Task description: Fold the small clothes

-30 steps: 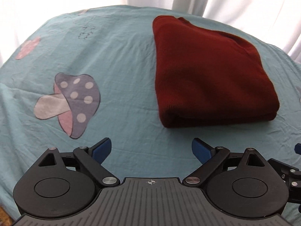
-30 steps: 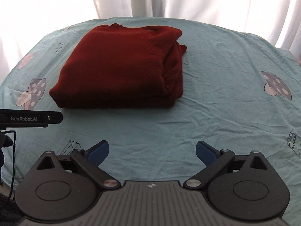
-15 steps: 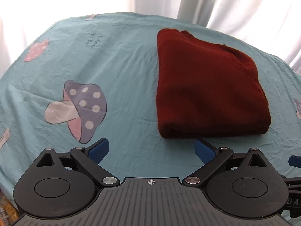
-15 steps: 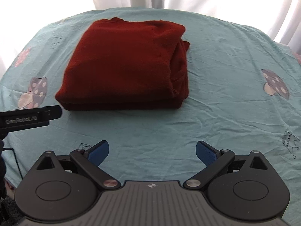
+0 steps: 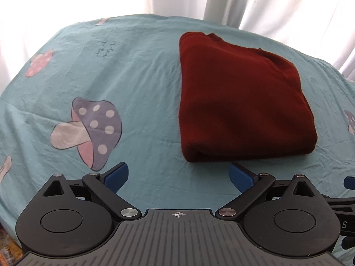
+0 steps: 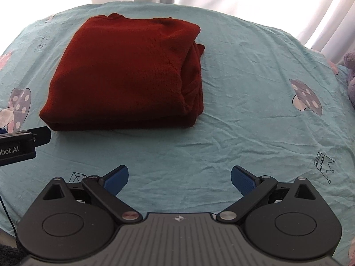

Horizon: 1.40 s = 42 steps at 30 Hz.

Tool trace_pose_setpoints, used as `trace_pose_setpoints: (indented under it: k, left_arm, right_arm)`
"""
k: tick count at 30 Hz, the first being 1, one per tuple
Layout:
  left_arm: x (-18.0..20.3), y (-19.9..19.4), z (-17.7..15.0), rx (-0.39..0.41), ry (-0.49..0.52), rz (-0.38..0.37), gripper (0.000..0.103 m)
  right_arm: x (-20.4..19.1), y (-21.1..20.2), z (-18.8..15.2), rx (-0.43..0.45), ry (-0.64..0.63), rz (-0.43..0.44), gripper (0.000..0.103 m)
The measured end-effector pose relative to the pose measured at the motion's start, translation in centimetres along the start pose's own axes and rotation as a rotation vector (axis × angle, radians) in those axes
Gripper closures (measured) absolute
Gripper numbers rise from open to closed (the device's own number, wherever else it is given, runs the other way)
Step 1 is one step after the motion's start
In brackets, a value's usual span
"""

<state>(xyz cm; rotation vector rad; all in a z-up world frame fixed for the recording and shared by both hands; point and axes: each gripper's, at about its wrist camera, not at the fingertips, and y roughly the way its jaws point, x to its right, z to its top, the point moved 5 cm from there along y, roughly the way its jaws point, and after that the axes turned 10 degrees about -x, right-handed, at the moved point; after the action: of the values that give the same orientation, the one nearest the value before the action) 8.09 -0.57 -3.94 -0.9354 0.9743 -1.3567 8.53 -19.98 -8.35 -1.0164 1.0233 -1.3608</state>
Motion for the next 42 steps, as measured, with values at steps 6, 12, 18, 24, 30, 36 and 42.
trace_pose_setpoints:
  k: [6,12,18,24,30,36,42]
  left_arm:
    - [0.00,-0.10,-0.06,0.000,0.004,0.002,0.003]
    - [0.20,-0.02,-0.16,-0.009,0.010,0.007,0.003]
    - [0.54,0.13,-0.26,-0.021,0.022,0.005,0.003]
    - [0.61,0.20,-0.14,-0.025,0.031,-0.001,0.003]
    - [0.64,0.44,0.01,-0.039,0.035,-0.012,0.003]
    - [0.66,0.69,-0.04,-0.056,0.041,-0.019,0.003]
    - [0.65,0.73,-0.02,-0.057,0.043,-0.017,0.003]
  right_arm:
    - [-0.36,-0.46,0.18,0.010,-0.006,0.001,0.004]
    - [-0.49,-0.53,0.20,0.010,-0.009,-0.003,0.004]
    - [-0.30,-0.58,0.34,0.012,-0.004,-0.002,0.004]
    - [-0.18,-0.75,0.52,0.016,-0.001,0.008,0.004]
    - [-0.27,-0.75,0.73,0.015,0.002,0.006,0.004]
    - [-0.24,-0.69,0.83,0.011,0.011,0.003,0.004]
    - [-0.28,-0.72,0.89,0.013,0.011,0.006,0.004]
